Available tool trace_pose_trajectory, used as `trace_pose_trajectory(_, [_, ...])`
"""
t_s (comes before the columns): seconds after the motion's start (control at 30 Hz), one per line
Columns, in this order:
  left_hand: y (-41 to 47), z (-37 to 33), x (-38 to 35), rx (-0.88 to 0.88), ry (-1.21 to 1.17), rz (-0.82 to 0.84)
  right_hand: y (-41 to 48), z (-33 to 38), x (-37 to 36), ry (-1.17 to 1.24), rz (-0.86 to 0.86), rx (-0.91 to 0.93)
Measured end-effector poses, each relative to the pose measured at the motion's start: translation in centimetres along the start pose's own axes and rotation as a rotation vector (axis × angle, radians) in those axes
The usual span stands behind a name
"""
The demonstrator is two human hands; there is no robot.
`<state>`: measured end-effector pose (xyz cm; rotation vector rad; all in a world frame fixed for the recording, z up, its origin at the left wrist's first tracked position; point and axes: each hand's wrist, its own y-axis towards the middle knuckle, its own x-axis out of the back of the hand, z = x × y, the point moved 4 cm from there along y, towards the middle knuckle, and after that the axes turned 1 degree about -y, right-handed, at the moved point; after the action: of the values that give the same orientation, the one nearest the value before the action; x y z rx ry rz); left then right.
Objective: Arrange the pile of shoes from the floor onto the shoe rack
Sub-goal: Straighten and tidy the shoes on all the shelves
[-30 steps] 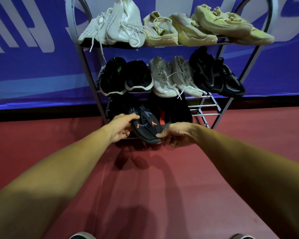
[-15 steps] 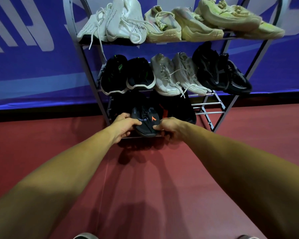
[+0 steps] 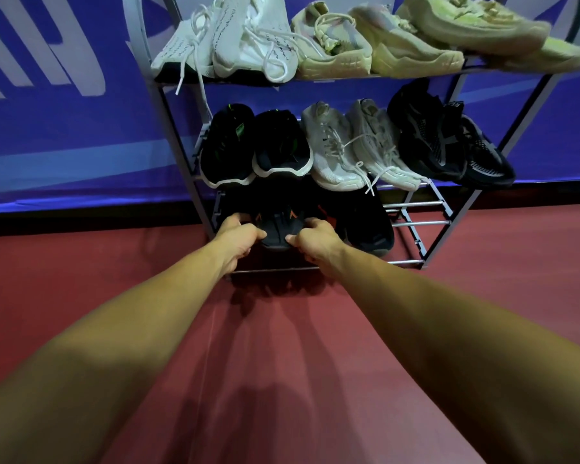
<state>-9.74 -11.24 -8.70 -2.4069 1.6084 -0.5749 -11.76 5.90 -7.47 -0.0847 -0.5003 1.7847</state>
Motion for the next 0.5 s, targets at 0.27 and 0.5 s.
trace_pose_trajectory(0.27, [2.0,0.5,0.8,0.037,0.027,0.106,2.1,-0.2,-1.4,-0.050,-0.132,0.010])
trace_pose_trajectory(0.5, [2.3,0.3,0.7,-0.069,0.208,-0.014,2.9,-0.5,-3.1,-0.181,-0.264,-0.070])
